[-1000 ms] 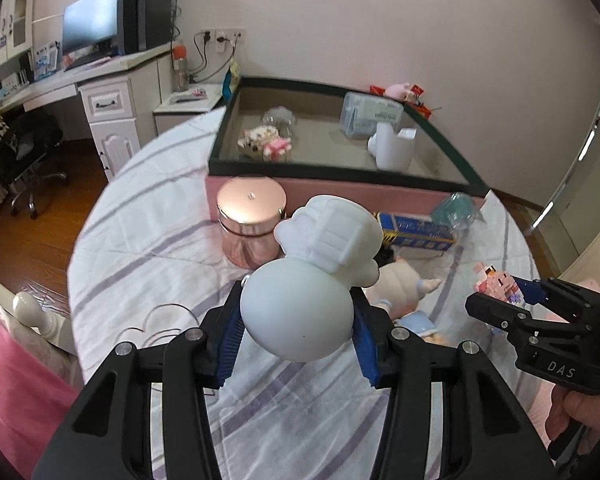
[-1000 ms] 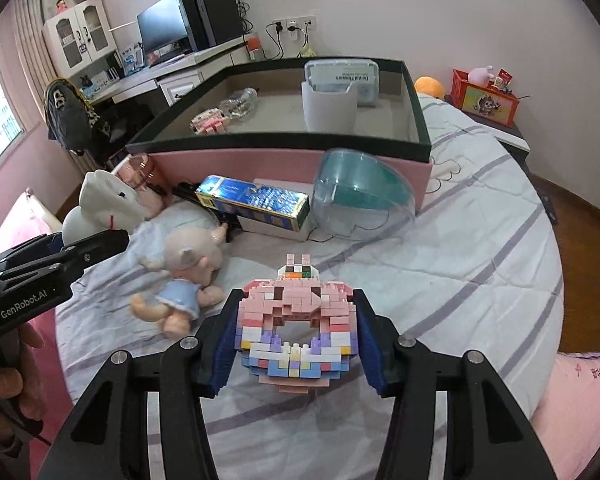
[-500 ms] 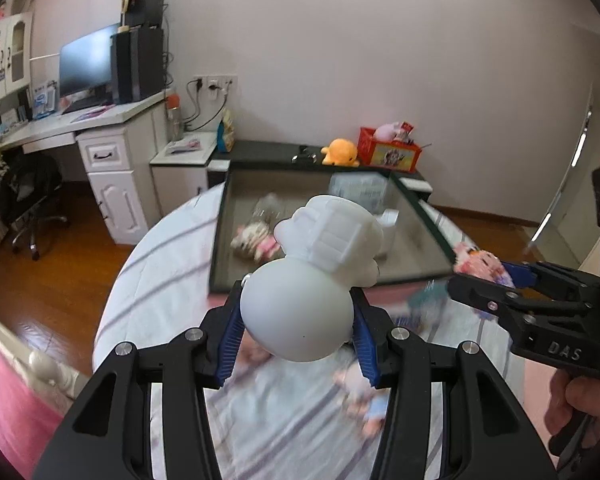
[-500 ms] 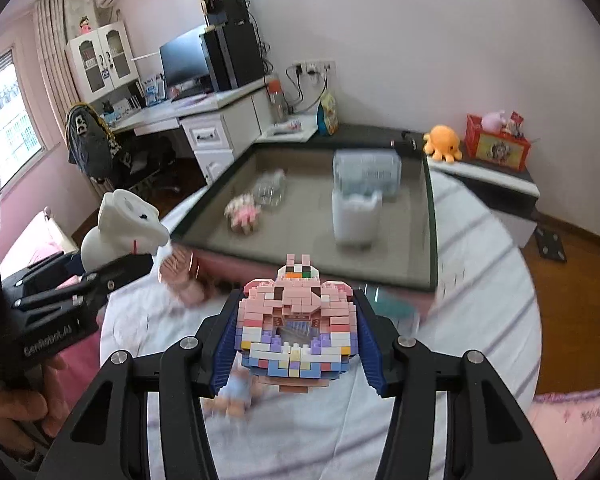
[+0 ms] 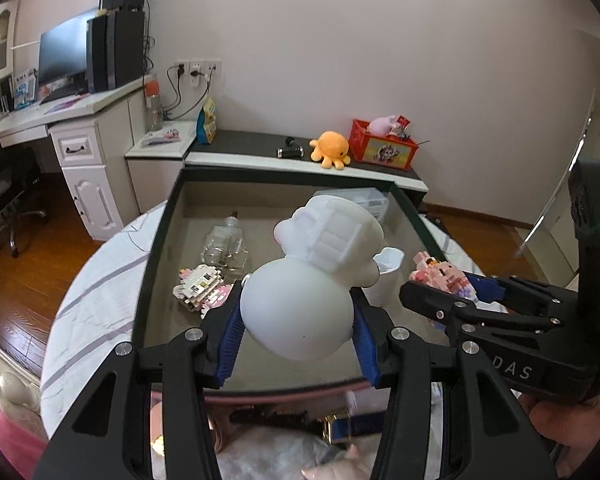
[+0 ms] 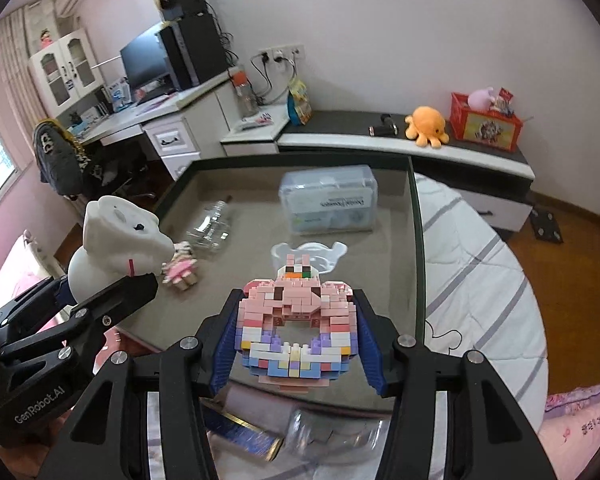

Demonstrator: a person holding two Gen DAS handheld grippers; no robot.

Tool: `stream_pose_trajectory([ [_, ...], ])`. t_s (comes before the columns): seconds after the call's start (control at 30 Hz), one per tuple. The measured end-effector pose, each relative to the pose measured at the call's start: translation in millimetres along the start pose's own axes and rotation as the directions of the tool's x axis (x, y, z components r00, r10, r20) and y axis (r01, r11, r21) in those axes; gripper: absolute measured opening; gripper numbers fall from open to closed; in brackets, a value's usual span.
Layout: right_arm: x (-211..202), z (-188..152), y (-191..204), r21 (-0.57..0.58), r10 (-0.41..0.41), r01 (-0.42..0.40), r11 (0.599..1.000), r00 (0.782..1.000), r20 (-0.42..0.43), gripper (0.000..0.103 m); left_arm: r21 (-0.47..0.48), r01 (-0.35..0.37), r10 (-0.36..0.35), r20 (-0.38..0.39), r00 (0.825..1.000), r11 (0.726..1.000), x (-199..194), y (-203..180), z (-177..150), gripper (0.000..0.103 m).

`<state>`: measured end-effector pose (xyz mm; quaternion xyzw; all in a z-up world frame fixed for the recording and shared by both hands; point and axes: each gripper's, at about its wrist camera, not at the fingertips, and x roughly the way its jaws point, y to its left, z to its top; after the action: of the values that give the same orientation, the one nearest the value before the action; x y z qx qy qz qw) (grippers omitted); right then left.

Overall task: Organize rigid objects
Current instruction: 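Place the white figure and block donut into the tray, opening both grippers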

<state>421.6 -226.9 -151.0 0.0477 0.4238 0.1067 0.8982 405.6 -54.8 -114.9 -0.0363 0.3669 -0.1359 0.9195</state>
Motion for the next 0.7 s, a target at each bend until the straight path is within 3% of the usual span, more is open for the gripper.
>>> stream_pose_trajectory([
  [0.4, 28.6, -5.3, -13.4, 0.012, -0.020, 0.020, 1.000, 0.999, -0.048, 0.054, 0.006, -0.018, 0.018, -0.103, 0.994, 1.000, 47.0, 3.5, -9.3, 0.051],
  [0.43, 29.4, -6.0, -13.9, 0.013, -0.021, 0.022, 1.000, 0.998, -0.052, 0.055, 0.007, -0.021, 0.021, -0.102, 0.995, 1.000, 46.3, 4.1, -10.6, 0.059],
  [0.47, 29.6, -5.8, -14.0, 0.014, -0.019, 0.019, 1.000, 0.998, -0.053, 0.057, 0.005, -0.025, 0.026, -0.094, 0.995, 1.000, 43.5, 4.9, -11.5, 0.075],
  [0.57, 24.5, -6.3, -14.2, 0.014, -0.027, 0.028, 1.000, 0.999, -0.033, 0.074, -0.007, -0.067, 0.067, -0.039, 0.997, 0.998, 26.0, 9.9, -11.2, 0.098],
  [0.67, 16.7, -6.4, -11.9, 0.028, 0.000, 0.001, 1.000, 1.000, -0.020, 0.089, -0.022, -0.068, 0.068, -0.009, 0.998, 0.997, 8.3, 17.3, -9.9, 0.103],
  [0.7, 14.3, -6.2, -9.9, 0.029, -0.017, 0.018, 0.999, 1.000, -0.016, 0.102, -0.029, -0.069, 0.069, 0.008, 0.998, 0.997, -1.1, 19.3, -10.5, 0.103],
])
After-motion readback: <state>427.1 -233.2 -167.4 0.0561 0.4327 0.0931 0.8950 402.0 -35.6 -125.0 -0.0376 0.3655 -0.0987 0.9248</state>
